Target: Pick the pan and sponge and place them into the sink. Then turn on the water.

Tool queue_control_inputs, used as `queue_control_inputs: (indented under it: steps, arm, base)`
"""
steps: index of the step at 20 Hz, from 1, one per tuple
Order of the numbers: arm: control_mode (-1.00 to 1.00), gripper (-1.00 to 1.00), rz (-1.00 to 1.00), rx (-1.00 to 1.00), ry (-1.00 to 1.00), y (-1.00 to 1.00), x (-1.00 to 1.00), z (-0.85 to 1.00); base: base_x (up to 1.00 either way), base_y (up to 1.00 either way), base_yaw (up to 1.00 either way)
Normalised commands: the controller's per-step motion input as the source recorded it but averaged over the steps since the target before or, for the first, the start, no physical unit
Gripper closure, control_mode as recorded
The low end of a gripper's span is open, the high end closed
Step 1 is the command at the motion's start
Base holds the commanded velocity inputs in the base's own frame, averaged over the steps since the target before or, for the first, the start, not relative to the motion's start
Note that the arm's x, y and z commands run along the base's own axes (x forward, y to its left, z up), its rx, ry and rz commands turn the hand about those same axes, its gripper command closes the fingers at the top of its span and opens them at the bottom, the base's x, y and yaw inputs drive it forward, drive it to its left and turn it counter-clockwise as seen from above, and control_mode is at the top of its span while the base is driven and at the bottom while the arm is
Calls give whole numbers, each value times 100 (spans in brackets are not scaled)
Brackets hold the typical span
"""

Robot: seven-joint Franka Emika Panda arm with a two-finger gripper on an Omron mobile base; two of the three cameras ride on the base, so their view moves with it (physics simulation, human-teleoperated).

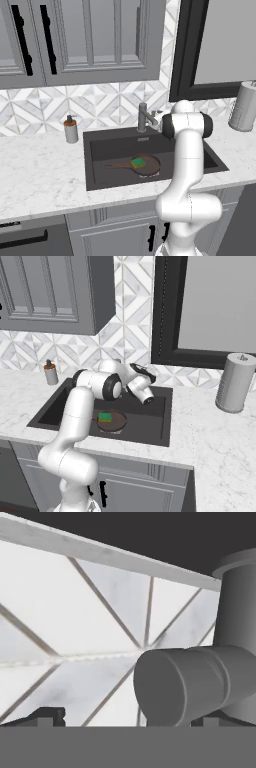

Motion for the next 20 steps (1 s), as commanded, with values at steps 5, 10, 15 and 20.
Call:
queue_control_inputs:
  steps: [5, 10, 15, 20]
  arm:
    - [-100, 100, -5, 9, 0, -3, 18, 0]
    - [-100, 100, 0, 11, 0, -32, 45, 0]
    - [-100, 100, 0, 11, 0, -58, 65, -8]
    - [-100, 100, 0, 9, 0, -83, 72, -27]
  base:
    - [0, 0, 0]
    - [0, 0, 0]
    - [0, 0, 0]
    - [0, 0, 0]
